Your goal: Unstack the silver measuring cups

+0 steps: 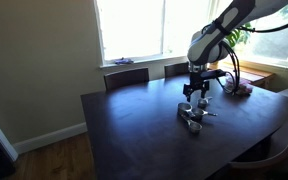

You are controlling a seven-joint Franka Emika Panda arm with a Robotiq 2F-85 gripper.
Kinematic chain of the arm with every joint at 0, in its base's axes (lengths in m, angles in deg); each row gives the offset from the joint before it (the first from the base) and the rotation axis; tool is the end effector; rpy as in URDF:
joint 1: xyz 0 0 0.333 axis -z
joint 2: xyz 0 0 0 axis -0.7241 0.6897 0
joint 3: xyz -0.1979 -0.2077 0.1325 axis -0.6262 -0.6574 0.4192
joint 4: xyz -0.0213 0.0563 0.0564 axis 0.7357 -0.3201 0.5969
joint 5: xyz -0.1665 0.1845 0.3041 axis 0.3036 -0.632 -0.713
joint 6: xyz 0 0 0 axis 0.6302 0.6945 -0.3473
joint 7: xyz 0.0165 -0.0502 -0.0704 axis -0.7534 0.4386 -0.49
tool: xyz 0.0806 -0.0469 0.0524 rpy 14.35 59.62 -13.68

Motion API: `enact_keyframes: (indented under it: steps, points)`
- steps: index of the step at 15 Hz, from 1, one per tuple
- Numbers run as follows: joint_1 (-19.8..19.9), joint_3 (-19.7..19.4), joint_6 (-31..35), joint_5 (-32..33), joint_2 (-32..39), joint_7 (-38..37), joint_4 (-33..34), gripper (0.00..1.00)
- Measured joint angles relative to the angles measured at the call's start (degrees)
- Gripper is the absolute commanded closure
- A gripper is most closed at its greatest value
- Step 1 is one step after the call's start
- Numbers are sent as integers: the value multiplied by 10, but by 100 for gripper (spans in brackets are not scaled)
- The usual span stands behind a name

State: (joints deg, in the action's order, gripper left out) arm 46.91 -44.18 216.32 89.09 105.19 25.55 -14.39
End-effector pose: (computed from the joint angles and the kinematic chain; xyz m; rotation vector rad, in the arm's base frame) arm 0.6533 -0.0386 0.1668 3.0816 -0.2258 -0.1271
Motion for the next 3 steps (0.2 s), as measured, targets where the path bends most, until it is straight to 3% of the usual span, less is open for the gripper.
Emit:
enact_keyframes:
  steps: [3]
  points:
    - [12,9,9,-13,-6,16,-12,0]
